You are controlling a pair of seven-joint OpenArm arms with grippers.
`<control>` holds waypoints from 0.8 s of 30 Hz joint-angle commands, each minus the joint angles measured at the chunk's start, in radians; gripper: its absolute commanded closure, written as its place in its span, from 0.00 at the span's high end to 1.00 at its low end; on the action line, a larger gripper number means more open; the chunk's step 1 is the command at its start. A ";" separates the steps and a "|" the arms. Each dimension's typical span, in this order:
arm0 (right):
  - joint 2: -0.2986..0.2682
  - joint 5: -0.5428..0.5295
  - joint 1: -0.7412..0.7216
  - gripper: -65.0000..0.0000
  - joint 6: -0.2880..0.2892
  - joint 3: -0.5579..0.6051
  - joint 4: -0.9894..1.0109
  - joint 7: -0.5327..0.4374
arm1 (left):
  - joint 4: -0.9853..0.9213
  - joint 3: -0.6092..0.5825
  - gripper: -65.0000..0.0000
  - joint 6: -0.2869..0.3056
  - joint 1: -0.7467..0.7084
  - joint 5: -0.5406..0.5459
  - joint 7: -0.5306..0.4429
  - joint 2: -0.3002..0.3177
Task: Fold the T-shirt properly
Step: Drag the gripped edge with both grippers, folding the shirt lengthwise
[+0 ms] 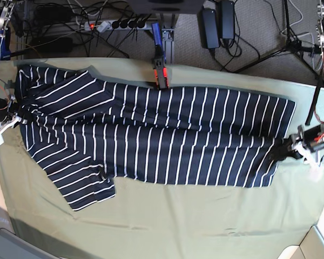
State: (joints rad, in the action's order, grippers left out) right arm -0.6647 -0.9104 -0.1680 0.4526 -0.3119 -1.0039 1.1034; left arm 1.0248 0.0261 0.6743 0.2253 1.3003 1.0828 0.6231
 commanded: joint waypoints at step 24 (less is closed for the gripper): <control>-0.034 0.144 -0.012 0.64 0.085 -0.010 -0.014 -0.138 | 0.122 0.012 0.51 0.024 -0.058 -0.074 -0.131 0.053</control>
State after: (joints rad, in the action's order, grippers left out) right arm -0.6701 -0.7845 -0.1669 0.4595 -0.3130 -1.0100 0.9691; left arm 1.1324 0.0265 0.6739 0.1452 1.2087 0.9676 0.6502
